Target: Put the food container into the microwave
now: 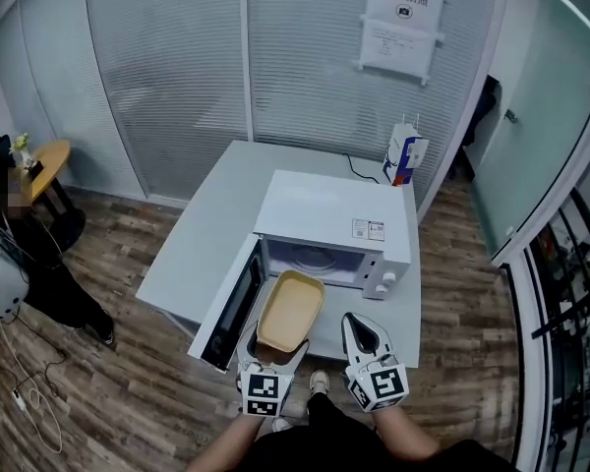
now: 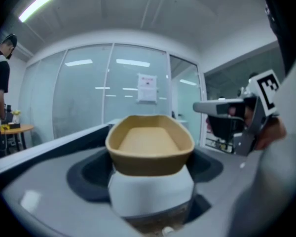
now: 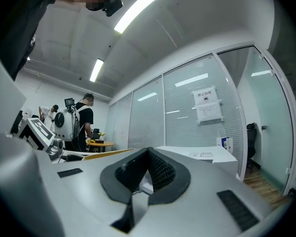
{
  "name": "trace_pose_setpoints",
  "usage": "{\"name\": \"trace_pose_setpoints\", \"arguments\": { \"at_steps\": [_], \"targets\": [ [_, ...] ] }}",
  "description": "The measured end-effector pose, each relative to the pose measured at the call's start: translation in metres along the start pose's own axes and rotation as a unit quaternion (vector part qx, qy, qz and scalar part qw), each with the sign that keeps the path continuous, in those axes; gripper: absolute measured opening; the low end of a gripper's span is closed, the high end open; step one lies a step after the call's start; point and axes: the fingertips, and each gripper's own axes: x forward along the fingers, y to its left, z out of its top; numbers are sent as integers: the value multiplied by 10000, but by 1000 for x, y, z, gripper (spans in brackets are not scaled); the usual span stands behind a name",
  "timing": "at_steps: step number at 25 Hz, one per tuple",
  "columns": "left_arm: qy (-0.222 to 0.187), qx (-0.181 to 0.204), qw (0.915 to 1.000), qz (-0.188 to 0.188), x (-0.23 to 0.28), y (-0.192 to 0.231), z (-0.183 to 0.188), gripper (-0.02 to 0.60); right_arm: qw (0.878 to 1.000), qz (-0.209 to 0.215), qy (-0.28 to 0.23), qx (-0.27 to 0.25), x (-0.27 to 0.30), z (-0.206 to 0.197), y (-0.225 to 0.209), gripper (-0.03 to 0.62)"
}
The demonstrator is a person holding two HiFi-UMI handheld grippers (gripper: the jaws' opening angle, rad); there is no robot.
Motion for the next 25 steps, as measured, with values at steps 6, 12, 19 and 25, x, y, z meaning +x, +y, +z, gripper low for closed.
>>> {"name": "trace_pose_setpoints", "arguments": {
  "at_steps": [6,12,19,25],
  "targets": [
    [185,-108,9998,-60,30,-1,-12,469,9999,-64,138,55,14,-17,-22,-2],
    [299,-177,9992,-172,74,2,-23,469,9992,-51,405,39,39,-41,-46,-2],
    [512,-235,9983,-165,125,3,-44,469,9976,119,666,-171,68,-68,-61,-2],
    [700,-297,9971,-48,169,11,-69,469,9960,144,884,50,96,-101,-78,-2]
  ]
}}
